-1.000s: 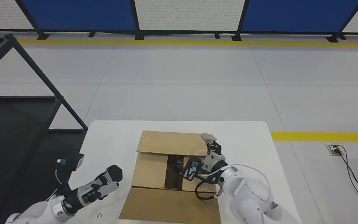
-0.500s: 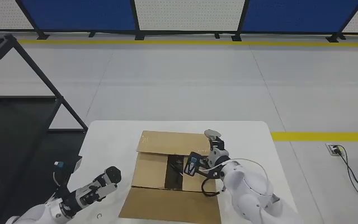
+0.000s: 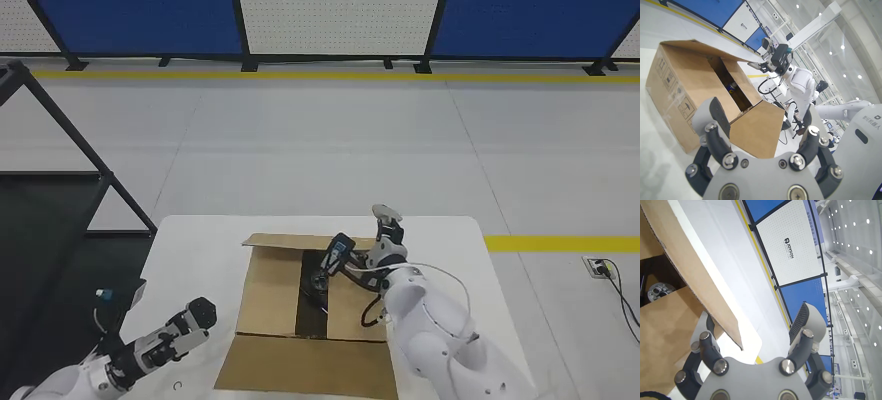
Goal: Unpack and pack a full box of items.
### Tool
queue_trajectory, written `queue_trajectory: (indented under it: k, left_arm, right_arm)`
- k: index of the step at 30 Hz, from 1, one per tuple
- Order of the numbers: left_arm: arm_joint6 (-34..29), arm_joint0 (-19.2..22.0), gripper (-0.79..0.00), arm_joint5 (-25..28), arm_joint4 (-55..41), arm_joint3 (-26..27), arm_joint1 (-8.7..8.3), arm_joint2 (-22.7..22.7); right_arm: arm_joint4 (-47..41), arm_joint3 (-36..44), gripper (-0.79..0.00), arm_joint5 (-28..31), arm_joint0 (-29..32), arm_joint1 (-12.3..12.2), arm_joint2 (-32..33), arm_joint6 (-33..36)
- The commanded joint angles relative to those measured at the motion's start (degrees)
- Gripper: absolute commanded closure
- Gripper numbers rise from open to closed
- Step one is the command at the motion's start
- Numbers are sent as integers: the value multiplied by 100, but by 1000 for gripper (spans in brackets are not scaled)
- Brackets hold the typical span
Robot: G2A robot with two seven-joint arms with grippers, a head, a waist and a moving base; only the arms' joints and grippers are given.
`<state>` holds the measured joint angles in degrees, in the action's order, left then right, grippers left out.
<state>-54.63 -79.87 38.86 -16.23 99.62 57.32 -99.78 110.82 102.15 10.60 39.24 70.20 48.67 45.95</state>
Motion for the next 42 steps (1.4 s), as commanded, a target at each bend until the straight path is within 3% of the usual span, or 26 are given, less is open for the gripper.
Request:
queue_trajectory:
  k: [1,7,20,23,36,42]
  left_arm:
    - [5,-18,-785,29,-48,-33,-9,-11]
    - [-11,-56,-785,119,-232,-96,-34,-25]
    - [2,-4,-785,134,-311,-282,-78,62]
    - [-42,54,-785,122,-306,-299,-89,120]
    - [-57,-142,-785,339,-487,-300,-137,33]
    - [54,-326,-785,469,-561,-294,-154,-108]
  right_arm:
    - [71,-46,-785,-101,-219,93,-122,331]
    - [-336,-419,-785,-139,-851,371,-341,952]
    - [-336,-419,-785,-139,-851,371,-341,952]
    - [-443,-566,-785,-468,-797,419,-193,1036]
    - [-856,-2918,-785,-1704,-2482,1316,-988,2333]
    - [-1178,-4366,-785,-1705,-3134,1810,-1403,2403]
